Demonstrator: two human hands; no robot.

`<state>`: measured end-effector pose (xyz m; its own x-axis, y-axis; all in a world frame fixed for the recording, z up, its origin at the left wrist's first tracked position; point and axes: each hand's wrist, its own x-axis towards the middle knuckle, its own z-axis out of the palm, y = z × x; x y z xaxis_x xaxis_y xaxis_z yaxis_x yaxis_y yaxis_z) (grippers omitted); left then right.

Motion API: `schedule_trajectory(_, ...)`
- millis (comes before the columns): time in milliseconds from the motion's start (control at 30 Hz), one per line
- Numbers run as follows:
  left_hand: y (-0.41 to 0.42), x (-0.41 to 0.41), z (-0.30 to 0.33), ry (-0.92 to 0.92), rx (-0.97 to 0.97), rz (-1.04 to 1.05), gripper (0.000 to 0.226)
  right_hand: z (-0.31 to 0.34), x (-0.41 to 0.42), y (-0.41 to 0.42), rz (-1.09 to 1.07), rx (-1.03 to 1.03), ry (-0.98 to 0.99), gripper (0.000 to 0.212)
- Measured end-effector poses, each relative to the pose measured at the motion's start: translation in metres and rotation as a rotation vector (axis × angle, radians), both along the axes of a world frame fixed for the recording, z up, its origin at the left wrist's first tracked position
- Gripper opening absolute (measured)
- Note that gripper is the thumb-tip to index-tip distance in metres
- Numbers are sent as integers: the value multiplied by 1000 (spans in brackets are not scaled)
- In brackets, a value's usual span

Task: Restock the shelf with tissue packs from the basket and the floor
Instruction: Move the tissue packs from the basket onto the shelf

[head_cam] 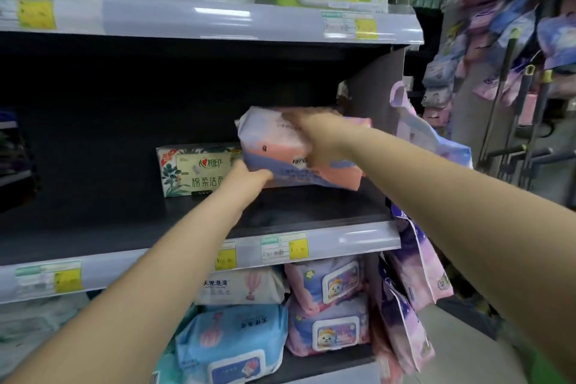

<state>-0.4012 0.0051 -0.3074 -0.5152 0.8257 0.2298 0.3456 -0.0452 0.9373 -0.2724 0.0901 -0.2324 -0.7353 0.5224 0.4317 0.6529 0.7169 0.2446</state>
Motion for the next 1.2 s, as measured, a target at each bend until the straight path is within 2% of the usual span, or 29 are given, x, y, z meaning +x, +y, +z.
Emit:
schedule_trajectory(100,13,-12,-12,28,-34,23,30,-27,-10,6,-41,-37,-156,91)
schedule_trajectory(167,18,-17,-22,65,-80,-4,34,-42,-8,12,-67,-80,-136,81)
schedule_trajectory(333,28,-23,-30,76,-129,-96,41,-83,13,25,-245,128,219,55)
schedule_trajectory(400,31,-21,-32,118,-157,-161,40,-103,17,28,-324,38,359,56)
schedule_trajectory(467,31,-18,-32,175,-170,-214,42,-111,19,36,-352,-90,412,63)
schedule_trajectory(600,33,-16,-33,260,-217,-240,52,-111,24,57,-260,-226,281,78)
schedule_trajectory(700,37,-16,-32,342,-281,-207,63,-111,31,71,-235,-255,177,83)
schedule_trajectory(833,39,-14,-30,422,-345,-165,78,-107,27,76,-247,-304,123,85)
schedule_trajectory(967,39,-13,-31,417,-341,-156,78,-111,22,74,-279,-264,123,85)
schedule_trajectory(1067,38,-14,-32,413,-332,-160,76,-115,21,70,-269,-187,224,85)
schedule_trajectory(1133,39,-17,-34,402,-342,-153,79,-114,21,70,-275,-110,400,80)
schedule_trajectory(1200,39,-18,-35,390,-347,-159,80,-113,22,68,-297,-118,604,72)
